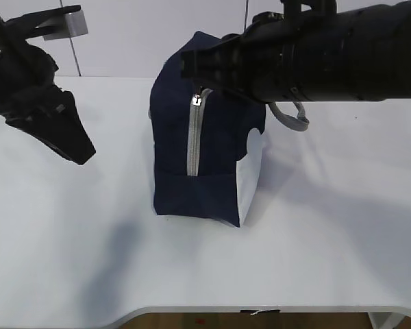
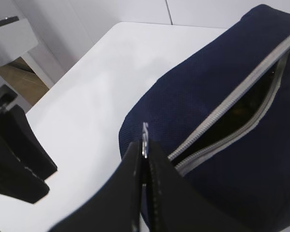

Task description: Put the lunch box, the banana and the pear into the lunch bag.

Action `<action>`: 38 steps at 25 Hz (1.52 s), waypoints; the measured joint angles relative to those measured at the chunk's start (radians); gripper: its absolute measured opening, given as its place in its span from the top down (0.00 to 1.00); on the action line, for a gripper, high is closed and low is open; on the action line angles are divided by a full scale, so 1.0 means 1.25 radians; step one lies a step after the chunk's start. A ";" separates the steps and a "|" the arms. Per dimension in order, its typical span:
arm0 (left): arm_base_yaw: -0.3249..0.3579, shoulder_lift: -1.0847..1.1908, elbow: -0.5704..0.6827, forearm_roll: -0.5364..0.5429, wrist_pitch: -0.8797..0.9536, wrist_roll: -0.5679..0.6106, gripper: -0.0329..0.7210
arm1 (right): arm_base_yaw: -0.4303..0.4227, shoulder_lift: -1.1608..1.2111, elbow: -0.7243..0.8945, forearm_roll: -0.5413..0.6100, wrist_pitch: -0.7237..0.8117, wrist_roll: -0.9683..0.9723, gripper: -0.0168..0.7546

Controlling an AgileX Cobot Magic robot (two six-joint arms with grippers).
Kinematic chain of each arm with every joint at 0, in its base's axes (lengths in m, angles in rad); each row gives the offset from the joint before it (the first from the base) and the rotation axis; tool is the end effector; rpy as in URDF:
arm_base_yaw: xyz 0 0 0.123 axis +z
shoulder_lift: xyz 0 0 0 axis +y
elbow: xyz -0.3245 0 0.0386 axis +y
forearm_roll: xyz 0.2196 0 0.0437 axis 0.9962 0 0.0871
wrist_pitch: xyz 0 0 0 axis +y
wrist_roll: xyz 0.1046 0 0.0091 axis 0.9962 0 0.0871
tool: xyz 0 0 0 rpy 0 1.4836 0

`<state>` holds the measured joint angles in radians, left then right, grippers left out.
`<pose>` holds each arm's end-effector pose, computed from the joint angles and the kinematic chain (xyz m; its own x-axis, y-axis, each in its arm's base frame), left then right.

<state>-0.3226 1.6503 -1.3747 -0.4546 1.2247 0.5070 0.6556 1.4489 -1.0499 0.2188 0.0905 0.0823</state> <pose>0.2763 -0.1381 0.3319 -0.7543 0.5748 -0.3171 0.6556 0.6853 -0.3172 0.2483 0.1936 0.3638 -0.4795 0.0043 -0.8775 -0.5046 0.8168 0.2797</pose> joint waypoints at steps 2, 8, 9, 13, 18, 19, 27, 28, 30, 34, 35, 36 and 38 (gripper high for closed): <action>0.000 -0.001 0.011 -0.040 0.000 0.035 0.64 | 0.000 0.000 0.000 0.013 0.001 0.000 0.97; -0.001 -0.002 0.021 -0.118 -0.055 0.121 0.60 | -0.001 0.000 -0.002 0.049 0.013 0.000 0.97; -0.001 -0.002 0.021 -0.128 -0.061 0.135 0.57 | -0.001 0.000 -0.004 0.054 0.015 0.000 0.97; -0.001 -0.002 0.021 -0.154 -0.097 0.181 0.50 | -0.001 0.000 -0.004 0.085 0.018 0.000 0.97; -0.001 0.010 0.022 -0.217 -0.128 0.254 0.49 | -0.001 0.000 -0.004 0.126 0.018 0.000 0.97; -0.001 0.015 0.022 -0.221 -0.129 0.259 0.48 | -0.001 0.000 -0.004 0.131 0.018 0.000 0.97; -0.036 0.059 0.024 -0.242 -0.157 0.315 0.48 | -0.001 0.000 -0.004 0.154 0.018 0.001 0.97; -0.046 0.063 0.024 -0.242 -0.168 0.318 0.48 | -0.001 0.000 -0.004 0.154 0.017 0.001 0.97; -0.058 0.064 0.024 -0.244 -0.192 0.321 0.49 | -0.001 0.000 -0.004 0.154 0.017 0.001 0.97; -0.063 0.064 0.024 -0.244 -0.223 0.325 0.67 | -0.001 0.000 -0.004 0.156 0.014 0.001 0.97; -0.063 0.064 0.024 -0.244 -0.228 0.325 0.74 | -0.001 0.000 -0.004 0.156 0.013 0.001 0.97; -0.063 0.064 0.024 -0.242 -0.232 0.325 0.79 | -0.001 0.000 -0.004 0.157 0.012 0.001 0.97; -0.063 0.064 0.024 -0.242 -0.239 0.325 0.89 | -0.001 0.000 -0.004 0.157 0.011 0.001 0.97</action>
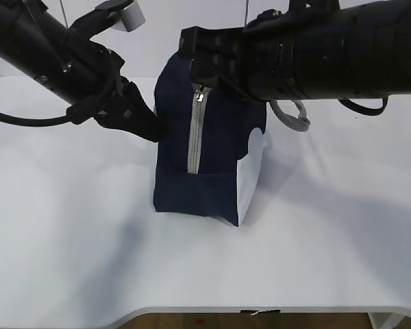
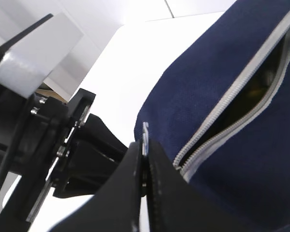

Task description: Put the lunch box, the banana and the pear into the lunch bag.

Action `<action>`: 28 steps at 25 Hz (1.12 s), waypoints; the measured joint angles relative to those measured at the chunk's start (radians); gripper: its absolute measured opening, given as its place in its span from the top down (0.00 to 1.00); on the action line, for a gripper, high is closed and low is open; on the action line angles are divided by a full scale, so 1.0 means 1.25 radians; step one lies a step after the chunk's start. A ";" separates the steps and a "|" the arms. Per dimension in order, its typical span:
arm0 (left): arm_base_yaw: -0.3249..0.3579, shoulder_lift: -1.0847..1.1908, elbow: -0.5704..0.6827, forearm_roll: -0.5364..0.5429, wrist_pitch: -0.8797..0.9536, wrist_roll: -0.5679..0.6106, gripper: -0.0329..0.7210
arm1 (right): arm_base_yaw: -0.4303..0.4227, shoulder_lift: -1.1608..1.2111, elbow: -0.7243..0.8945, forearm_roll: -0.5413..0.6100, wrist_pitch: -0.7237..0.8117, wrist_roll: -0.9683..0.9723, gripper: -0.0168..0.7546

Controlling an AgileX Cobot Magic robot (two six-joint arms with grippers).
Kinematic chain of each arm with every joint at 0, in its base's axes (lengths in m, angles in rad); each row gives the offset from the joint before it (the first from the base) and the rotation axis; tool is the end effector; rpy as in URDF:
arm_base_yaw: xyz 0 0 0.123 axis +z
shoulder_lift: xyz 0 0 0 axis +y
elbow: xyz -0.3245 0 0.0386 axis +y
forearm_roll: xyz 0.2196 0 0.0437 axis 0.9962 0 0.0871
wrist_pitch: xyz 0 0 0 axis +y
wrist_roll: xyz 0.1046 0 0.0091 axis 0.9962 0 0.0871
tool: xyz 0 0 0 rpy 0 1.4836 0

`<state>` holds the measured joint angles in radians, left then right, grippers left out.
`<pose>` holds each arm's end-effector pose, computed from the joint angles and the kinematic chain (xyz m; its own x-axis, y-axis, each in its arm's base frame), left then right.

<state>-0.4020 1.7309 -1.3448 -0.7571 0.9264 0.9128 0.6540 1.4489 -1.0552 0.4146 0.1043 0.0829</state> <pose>0.3014 -0.1908 0.3181 -0.5233 0.5732 -0.6305 0.8377 0.4815 -0.2575 0.2473 0.1951 0.3648 -0.5768 0.1564 -0.8018 -0.4140 0.7901 0.4520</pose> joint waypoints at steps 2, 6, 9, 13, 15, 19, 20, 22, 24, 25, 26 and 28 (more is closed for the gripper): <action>0.000 0.002 0.000 0.003 0.000 0.000 0.96 | 0.000 0.000 0.000 0.000 0.000 0.000 0.97; 0.000 0.003 0.000 0.022 0.014 0.002 0.97 | 0.000 0.001 -0.016 0.000 0.008 -0.037 0.97; 0.000 0.003 0.000 0.043 0.032 0.002 0.97 | -0.002 0.005 -0.039 0.000 0.027 -0.074 0.97; 0.000 0.003 0.000 0.066 0.039 -0.004 0.97 | -0.014 0.016 -0.055 0.000 0.032 -0.090 0.97; 0.000 0.001 0.000 0.082 0.044 -0.015 0.97 | -0.025 0.016 -0.057 0.000 0.036 -0.094 0.97; 0.000 0.001 0.000 0.108 0.049 -0.031 0.97 | -0.061 0.016 -0.058 0.000 0.036 -0.096 0.97; 0.000 0.001 0.000 0.108 0.049 -0.032 0.97 | -0.071 0.016 -0.058 0.001 0.036 -0.096 0.97; 0.000 0.001 -0.001 0.108 0.049 -0.032 0.97 | -0.088 0.016 -0.058 0.001 0.036 -0.096 0.97; 0.000 0.001 -0.001 0.109 0.047 -0.033 0.97 | -0.106 0.016 -0.060 0.001 0.034 -0.096 0.97; 0.000 0.001 -0.003 0.111 0.047 -0.034 0.97 | -0.116 0.020 -0.066 0.002 0.034 -0.096 0.97; 0.000 0.001 -0.003 0.115 0.047 -0.034 0.97 | -0.124 0.027 -0.075 0.002 0.030 -0.096 0.97; 0.000 0.001 -0.003 0.121 0.049 -0.035 0.97 | -0.138 0.044 -0.100 0.002 0.028 -0.096 0.97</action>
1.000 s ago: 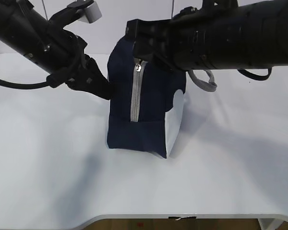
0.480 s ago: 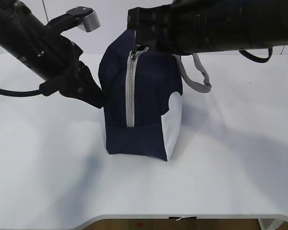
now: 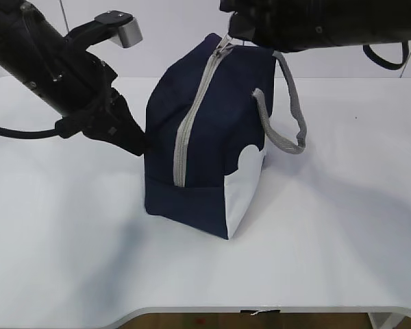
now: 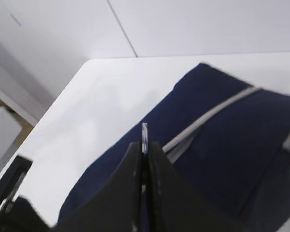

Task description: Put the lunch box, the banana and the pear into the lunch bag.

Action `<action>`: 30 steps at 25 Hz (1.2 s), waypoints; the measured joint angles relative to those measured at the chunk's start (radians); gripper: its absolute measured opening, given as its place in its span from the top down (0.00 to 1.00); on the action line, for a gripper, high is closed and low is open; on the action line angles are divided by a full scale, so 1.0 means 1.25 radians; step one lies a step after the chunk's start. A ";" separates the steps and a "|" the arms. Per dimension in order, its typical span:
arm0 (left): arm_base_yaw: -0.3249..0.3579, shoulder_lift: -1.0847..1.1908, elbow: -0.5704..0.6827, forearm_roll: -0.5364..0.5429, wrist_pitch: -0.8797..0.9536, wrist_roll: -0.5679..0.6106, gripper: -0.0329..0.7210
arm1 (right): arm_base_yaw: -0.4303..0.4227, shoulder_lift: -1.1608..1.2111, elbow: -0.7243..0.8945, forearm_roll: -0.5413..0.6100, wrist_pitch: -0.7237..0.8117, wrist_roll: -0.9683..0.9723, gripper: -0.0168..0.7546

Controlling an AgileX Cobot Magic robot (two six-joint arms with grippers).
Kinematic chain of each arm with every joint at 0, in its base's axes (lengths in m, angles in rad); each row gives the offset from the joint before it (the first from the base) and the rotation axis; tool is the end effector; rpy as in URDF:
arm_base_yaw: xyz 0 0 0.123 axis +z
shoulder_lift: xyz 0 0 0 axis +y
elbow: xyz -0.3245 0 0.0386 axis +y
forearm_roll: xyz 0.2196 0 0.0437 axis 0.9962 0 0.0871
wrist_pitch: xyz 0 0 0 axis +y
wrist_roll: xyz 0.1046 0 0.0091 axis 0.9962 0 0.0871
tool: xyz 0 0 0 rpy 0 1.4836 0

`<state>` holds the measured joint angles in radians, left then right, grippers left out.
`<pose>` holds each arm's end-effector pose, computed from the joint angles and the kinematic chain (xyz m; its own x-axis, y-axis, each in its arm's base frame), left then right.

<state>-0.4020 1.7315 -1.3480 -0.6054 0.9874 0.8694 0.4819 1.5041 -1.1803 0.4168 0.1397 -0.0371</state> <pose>0.2973 -0.1806 0.3097 -0.5027 0.6765 -0.5381 0.8568 0.4725 -0.2064 0.2958 0.1614 0.3835 -0.4809 0.1623 -0.8616 -0.3578 0.8608 0.3618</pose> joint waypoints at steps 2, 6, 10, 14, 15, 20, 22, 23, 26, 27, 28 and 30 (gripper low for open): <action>0.000 0.000 0.000 0.007 0.009 -0.001 0.97 | -0.005 0.025 -0.029 0.000 -0.005 -0.007 0.97; 0.000 0.000 0.000 0.022 0.024 -0.001 0.97 | -0.010 0.075 -0.091 0.000 -0.001 -0.033 0.97; 0.000 0.000 0.000 0.030 0.040 -0.001 0.97 | -0.037 0.119 -0.141 0.000 0.016 -0.052 0.97; 0.000 0.000 0.000 0.032 0.046 -0.003 0.97 | -0.078 0.153 -0.182 0.000 0.034 -0.055 0.97; 0.000 0.000 0.000 0.036 0.046 -0.003 0.97 | -0.087 0.163 -0.193 0.000 0.048 -0.056 0.97; 0.000 0.000 0.000 0.044 0.045 -0.017 0.97 | -0.129 0.222 -0.263 0.000 0.097 -0.067 0.97; 0.000 0.000 0.000 0.045 0.045 -0.027 0.97 | -0.136 0.246 -0.287 0.000 0.104 -0.072 0.97; 0.000 0.000 0.000 0.045 0.045 -0.031 0.97 | -0.139 0.257 -0.301 0.000 0.108 -0.076 0.97; 0.000 0.000 0.000 0.049 0.045 -0.040 0.97 | -0.144 0.292 -0.337 0.000 0.133 -0.084 0.97; 0.000 0.000 0.000 0.052 0.046 -0.040 0.97 | -0.146 0.301 -0.350 0.000 0.148 -0.084 0.97; 0.000 0.000 0.000 0.052 0.049 -0.043 0.97 | -0.146 0.307 -0.360 0.000 0.161 -0.084 0.97; 0.000 0.000 0.000 0.054 0.053 -0.051 0.97 | -0.147 0.313 -0.370 -0.001 0.192 -0.086 0.97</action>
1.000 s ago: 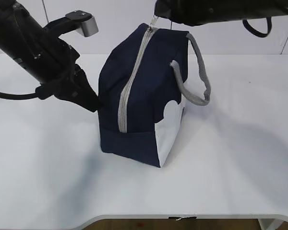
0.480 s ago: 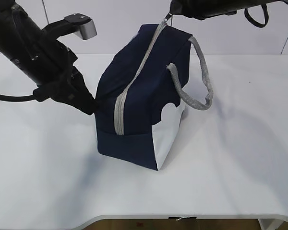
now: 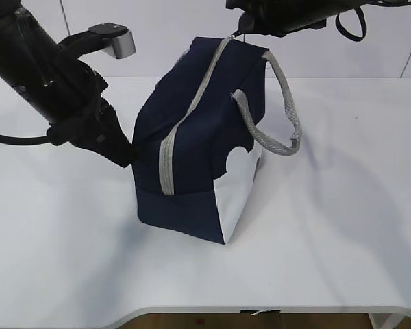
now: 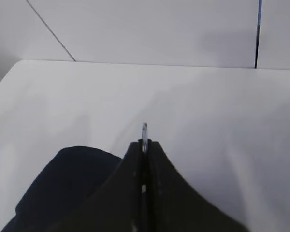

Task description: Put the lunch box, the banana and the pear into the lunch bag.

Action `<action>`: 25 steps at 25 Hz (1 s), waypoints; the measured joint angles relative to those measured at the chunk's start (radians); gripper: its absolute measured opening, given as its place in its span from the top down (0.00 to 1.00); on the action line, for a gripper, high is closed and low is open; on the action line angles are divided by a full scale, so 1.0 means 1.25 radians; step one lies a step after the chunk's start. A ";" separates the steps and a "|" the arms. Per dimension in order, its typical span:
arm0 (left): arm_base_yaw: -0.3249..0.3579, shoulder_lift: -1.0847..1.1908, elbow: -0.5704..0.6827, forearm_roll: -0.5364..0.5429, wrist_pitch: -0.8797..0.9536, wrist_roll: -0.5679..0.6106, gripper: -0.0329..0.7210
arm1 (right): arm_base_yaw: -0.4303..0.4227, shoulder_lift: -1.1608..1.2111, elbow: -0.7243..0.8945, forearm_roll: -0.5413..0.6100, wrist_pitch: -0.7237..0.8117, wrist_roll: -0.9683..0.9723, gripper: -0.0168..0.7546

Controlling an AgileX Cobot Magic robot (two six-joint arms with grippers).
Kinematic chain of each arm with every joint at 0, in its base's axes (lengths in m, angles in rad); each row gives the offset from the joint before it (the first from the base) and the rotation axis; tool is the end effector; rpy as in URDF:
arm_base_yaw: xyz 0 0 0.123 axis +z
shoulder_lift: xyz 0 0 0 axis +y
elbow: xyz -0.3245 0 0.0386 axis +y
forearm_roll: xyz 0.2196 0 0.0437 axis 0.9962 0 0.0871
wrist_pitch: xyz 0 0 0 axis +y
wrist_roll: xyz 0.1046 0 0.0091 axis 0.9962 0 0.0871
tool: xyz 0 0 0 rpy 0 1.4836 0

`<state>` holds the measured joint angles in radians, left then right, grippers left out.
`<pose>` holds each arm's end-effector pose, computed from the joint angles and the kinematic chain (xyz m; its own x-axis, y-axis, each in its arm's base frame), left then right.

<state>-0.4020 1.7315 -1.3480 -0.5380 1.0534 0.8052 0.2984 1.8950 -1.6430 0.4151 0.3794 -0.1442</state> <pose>0.2916 -0.1748 0.3054 -0.5349 0.7093 -0.4590 0.8427 0.4869 -0.2297 0.4292 0.1484 0.3547 -0.5569 0.0790 -0.8268 -0.2888 0.9149 0.2819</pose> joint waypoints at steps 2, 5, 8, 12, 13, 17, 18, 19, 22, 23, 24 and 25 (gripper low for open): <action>0.000 0.000 -0.003 0.002 0.009 -0.009 0.97 | 0.000 0.001 -0.013 0.000 0.032 -0.009 0.97; 0.000 0.000 -0.014 0.007 0.023 -0.052 0.97 | 0.000 0.001 -0.034 -0.003 0.084 -0.019 0.97; 0.000 0.000 -0.039 0.015 0.042 -0.090 0.91 | 0.000 0.001 -0.038 -0.005 0.109 -0.022 0.97; 0.000 0.000 -0.091 0.020 0.078 -0.129 0.60 | 0.000 0.001 -0.038 -0.006 0.122 -0.032 0.97; 0.000 0.000 -0.112 0.021 0.098 -0.148 0.51 | 0.000 0.001 -0.038 -0.006 0.124 -0.036 0.97; 0.000 0.000 -0.193 0.025 0.132 -0.226 0.39 | 0.000 0.001 -0.039 -0.006 0.125 -0.067 0.97; 0.000 0.000 -0.211 0.025 0.135 -0.238 0.38 | 0.000 0.001 -0.040 -0.006 0.125 -0.071 0.97; 0.000 0.000 -0.235 0.025 0.135 -0.251 0.38 | 0.000 0.001 -0.041 -0.006 0.125 -0.072 0.97; 0.000 0.000 -0.280 0.025 0.133 -0.271 0.37 | 0.000 0.001 -0.041 -0.006 0.125 -0.079 0.97; 0.000 0.003 -0.292 0.025 0.124 -0.275 0.37 | 0.000 0.001 -0.041 -0.006 0.125 -0.080 0.97; 0.000 0.010 -0.300 0.025 0.114 -0.277 0.37 | 0.000 0.001 -0.041 -0.006 0.125 -0.082 0.97; 0.000 0.017 -0.308 0.025 0.106 -0.279 0.37 | 0.000 0.001 -0.041 -0.006 0.125 -0.084 0.97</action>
<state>-0.4020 1.7525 -1.7330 -0.5073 1.1859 0.4570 0.2984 1.8961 -1.6948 0.4071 0.5354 -0.2488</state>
